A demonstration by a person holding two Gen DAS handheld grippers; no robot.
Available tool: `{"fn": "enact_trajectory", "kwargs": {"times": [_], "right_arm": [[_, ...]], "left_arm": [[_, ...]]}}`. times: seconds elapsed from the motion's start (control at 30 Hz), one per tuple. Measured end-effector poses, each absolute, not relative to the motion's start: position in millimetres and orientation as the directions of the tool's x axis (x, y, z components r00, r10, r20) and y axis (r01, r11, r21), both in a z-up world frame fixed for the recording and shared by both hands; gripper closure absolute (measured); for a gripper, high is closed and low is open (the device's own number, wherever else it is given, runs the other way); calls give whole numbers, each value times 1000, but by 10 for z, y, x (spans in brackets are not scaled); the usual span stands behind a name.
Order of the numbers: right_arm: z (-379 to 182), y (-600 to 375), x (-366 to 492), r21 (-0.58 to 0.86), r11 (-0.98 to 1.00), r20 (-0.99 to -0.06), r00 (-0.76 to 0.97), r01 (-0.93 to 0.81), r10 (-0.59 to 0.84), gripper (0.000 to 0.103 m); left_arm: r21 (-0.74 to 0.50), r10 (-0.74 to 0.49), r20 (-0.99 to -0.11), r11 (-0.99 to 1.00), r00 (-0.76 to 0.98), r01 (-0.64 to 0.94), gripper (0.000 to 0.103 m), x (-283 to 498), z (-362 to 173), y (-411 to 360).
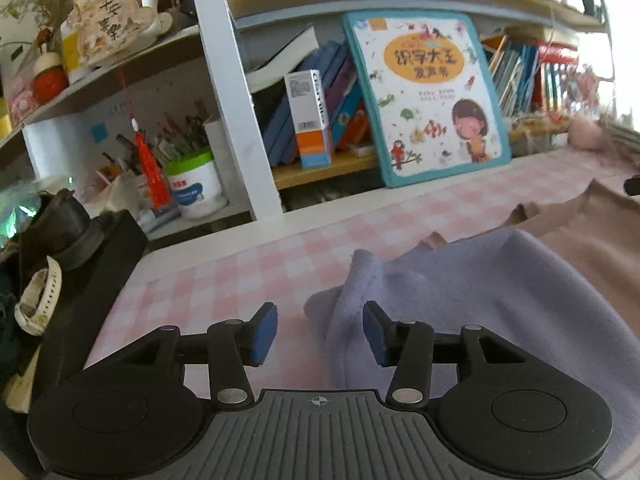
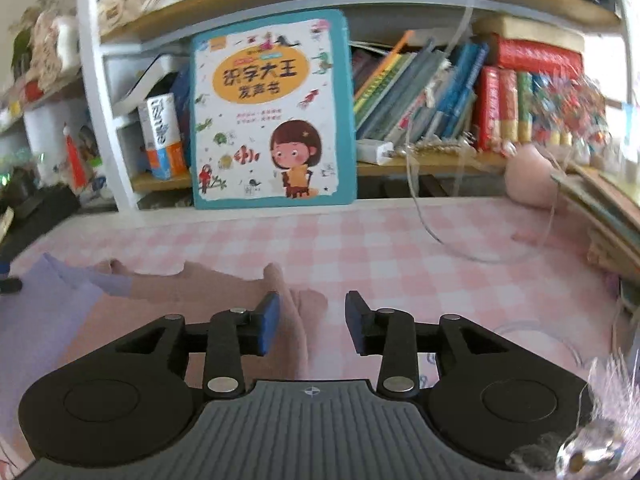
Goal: Fold clothes
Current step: 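Lower the folded sweatshirt onto the table and open both tools, then pinch the folded edge with the right tool while the left tool pinches the lavender edge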
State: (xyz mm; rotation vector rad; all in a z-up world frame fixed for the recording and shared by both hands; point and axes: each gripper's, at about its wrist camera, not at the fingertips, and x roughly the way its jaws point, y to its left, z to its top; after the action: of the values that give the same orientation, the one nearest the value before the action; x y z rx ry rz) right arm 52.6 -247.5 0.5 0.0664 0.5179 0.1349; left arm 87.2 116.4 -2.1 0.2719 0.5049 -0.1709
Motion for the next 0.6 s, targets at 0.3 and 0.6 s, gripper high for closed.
{"fn": "enact_trajectory", "kwargs": {"times": [0.3,0.6], "right_arm": [[-158,-2519,733,151,979,-552,810,-138,199,97],[-209,-2698,713,289,950,-531,806,-118,262,97]], "left_arm": [[48,-103,-594,986,798,163,103,1140,-175,1371],[-3,-77,-524,996,848,89,97,1021,-171,1571]]}}
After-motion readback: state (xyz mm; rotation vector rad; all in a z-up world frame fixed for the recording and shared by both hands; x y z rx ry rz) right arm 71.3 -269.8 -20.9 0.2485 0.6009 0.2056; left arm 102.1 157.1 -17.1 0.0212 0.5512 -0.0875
